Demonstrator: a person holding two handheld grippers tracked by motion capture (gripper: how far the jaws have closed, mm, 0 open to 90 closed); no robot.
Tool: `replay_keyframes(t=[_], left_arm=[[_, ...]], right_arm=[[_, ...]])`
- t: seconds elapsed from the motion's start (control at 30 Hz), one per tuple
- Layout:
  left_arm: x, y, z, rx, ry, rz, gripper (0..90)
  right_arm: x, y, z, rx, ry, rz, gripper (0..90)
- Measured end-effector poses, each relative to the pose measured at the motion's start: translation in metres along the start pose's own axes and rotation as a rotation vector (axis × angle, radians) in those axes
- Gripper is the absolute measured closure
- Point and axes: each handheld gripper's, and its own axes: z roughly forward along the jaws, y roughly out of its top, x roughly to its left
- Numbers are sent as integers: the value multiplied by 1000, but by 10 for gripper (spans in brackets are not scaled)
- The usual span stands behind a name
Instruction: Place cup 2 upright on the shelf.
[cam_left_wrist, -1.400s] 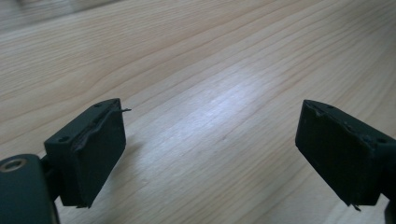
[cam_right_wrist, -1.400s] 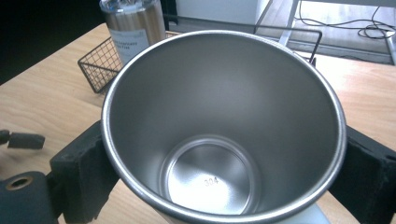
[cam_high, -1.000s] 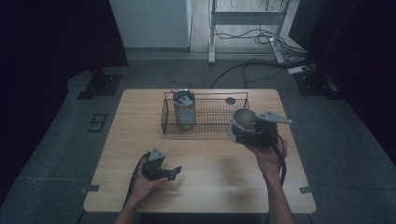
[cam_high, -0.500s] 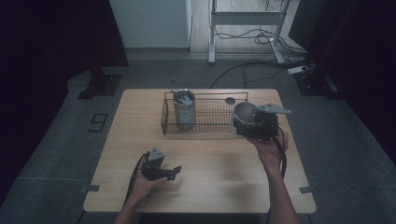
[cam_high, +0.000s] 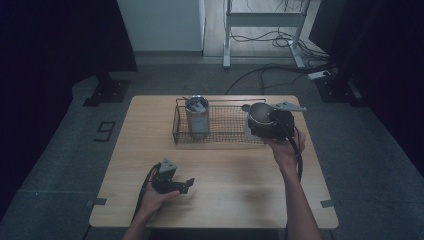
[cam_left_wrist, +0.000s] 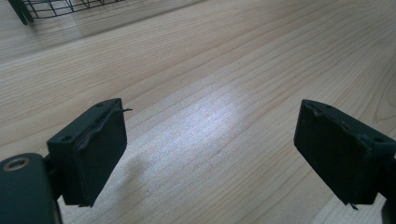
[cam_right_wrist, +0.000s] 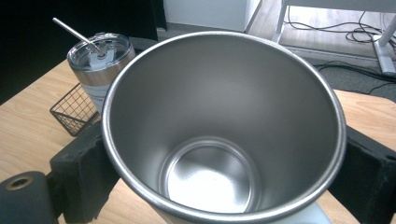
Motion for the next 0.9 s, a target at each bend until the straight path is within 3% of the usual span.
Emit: replay_keyframes(t=[0.9], left_arm=[[0,-2,1,8,5,-1,98]], right_arm=[[-4,14,34,28,-15,0,75]])
